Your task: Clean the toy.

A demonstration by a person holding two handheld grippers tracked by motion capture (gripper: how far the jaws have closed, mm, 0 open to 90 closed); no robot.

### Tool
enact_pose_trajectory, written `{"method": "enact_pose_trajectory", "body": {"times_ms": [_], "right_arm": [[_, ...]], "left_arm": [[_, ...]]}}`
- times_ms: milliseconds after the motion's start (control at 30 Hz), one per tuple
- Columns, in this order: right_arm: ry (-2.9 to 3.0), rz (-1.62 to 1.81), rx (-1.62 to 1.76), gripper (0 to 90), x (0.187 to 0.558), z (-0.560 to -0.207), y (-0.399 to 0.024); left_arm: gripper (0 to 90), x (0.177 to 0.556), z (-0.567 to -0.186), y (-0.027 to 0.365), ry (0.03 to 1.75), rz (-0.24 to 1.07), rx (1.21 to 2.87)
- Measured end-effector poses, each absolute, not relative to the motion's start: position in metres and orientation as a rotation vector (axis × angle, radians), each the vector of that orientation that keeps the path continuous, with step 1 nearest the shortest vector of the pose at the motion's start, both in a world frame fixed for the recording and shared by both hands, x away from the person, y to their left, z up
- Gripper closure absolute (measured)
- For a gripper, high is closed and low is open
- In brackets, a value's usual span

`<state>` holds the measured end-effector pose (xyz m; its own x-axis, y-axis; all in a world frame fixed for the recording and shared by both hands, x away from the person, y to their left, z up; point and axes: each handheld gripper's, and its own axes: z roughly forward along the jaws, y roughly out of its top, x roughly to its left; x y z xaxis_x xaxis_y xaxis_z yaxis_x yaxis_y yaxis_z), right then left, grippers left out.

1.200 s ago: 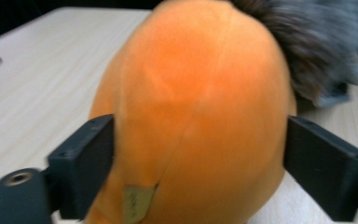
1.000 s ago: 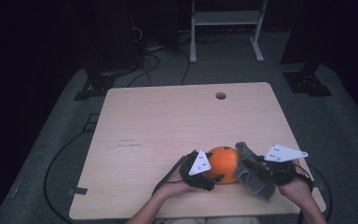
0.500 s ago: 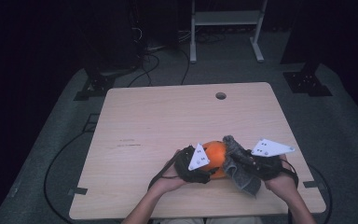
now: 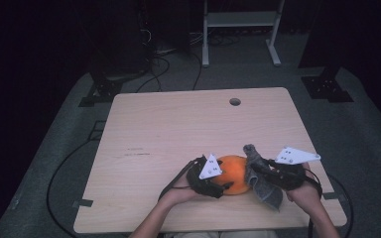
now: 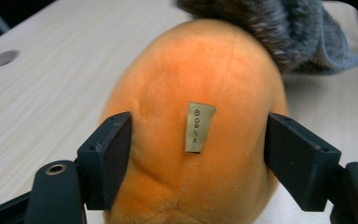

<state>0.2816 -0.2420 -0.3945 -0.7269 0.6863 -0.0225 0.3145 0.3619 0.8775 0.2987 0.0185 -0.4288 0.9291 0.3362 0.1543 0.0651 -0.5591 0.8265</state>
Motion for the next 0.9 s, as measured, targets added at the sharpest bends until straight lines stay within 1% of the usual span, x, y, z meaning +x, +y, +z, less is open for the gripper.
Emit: {"method": "enact_pose_trajectory", "body": {"times_ms": [33, 67, 167, 200, 300, 367, 433, 467, 533, 600, 667, 700, 733, 767, 800, 867, 900], "right_arm": [[2.262, 1.311, 0.852, 72.3, 0.280, -0.394, -0.238], [2.290, 1.263, 0.832, 72.3, 0.280, -0.398, -0.232], [2.319, 1.220, 0.833, 72.3, 0.282, -0.408, -0.230], [2.317, 1.228, 0.843, 72.3, 0.282, -0.408, -0.231], [2.323, 1.268, 0.825, 72.6, 0.278, -0.403, -0.229], [2.354, 1.305, 0.771, 72.5, 0.274, -0.398, -0.224], [2.356, 1.288, 0.761, 72.5, 0.275, -0.398, -0.223], [2.350, 1.284, 0.778, 72.4, 0.277, -0.399, -0.226], [2.345, 1.271, 0.827, 72.5, 0.280, -0.405, -0.233], [2.374, 1.282, 0.832, 72.5, 0.280, -0.408, -0.237], [2.414, 1.296, 0.807, 72.6, 0.277, -0.411, -0.236], [2.433, 1.313, 0.793, 72.6, 0.276, -0.413, -0.236], [2.446, 1.315, 0.778, 72.5, 0.275, -0.414, -0.236], [2.457, 1.315, 0.773, 72.6, 0.275, -0.414, -0.237], [2.457, 1.315, 0.773, 72.4, 0.275, -0.414, -0.239], [2.438, 1.341, 0.799, 72.0, 0.275, -0.412, -0.246], [2.408, 1.343, 0.820, 71.9, 0.275, -0.410, -0.250]], "left_arm": [[24.2, 0.297, -0.427, 0.018, 0.248, 0.357, 2.156], [21.0, 0.297, -0.425, 0.020, 0.231, 0.346, 2.157], [14.1, 0.303, -0.422, 0.025, 0.296, 0.333, 2.106], [13.9, 0.305, -0.423, 0.025, 0.331, 0.346, 2.111], [14.6, 0.307, -0.433, 0.020, 0.357, 0.347, 2.160], [17.4, 0.304, -0.434, 0.020, 0.322, 0.363, 2.175], [22.0, 0.303, -0.432, 0.022, 0.316, 0.337, 2.169], [22.5, 0.304, -0.430, 0.023, 0.305, 0.311, 2.166], [21.7, 0.304, -0.427, 0.027, 0.280, 0.227, 2.143], [19.7, 0.304, -0.422, 0.032, 0.258, 0.192, 2.115], [18.4, 0.304, -0.418, 0.033, 0.287, 0.157, 2.044], [18.6, 0.304, -0.417, 0.033, 0.294, 0.157, 2.027], [20.6, 0.303, -0.417, 0.031, 0.301, 0.185, 2.041], [25.5, 0.303, -0.419, 0.028, 0.317, 0.250, 2.087], [28.1, 0.303, -0.421, 0.025, 0.334, 0.264, 2.125], [32.2, 0.302, -0.424, 0.023, 0.342, 0.242, 2.127], [32.8, 0.301, -0.424, 0.022, 0.334, 0.234, 2.146]]}}
